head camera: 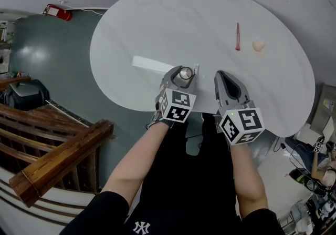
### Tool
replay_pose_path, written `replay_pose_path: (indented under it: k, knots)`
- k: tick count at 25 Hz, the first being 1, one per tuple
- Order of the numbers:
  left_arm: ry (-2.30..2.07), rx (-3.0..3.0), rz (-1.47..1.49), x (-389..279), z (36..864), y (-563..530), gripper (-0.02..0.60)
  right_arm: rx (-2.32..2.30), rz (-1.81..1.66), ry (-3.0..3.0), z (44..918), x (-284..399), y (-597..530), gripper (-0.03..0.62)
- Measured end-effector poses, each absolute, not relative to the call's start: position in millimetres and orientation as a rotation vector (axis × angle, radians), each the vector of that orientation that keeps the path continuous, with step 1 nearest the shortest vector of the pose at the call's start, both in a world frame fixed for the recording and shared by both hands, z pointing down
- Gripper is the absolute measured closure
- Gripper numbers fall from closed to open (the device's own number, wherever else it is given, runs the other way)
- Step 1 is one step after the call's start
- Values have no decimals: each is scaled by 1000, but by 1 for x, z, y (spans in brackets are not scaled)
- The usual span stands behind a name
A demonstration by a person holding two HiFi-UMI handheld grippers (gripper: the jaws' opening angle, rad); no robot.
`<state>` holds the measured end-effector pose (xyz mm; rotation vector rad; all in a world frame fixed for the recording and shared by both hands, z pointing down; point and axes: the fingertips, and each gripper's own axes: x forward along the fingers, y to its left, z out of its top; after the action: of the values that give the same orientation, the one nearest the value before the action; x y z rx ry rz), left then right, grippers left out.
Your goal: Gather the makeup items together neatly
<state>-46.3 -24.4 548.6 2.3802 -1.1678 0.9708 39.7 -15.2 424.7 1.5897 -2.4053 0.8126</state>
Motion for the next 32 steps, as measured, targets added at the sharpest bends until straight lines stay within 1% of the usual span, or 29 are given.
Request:
replay_pose_path:
  k: [11,19,26,31,32]
  knots:
    - [-1182,2419,923,-35,514,-22,357,1628,803,-2417,410,48,-10,577]
    - [-1147,2456,821,8,480,-16,365,1669,802,-2404,401,77,-10,577]
    - [-1152,2451,736,46,462,-23,461,1680,816,-2382,404,109,-20,577]
    - [-1191,2429,704,65,458,-35,562,1666,837,-2364,415,129,-33,576]
    - [-1193,2425,702,69,458,-37,572,1662,841,-2359,417,133,-36,576]
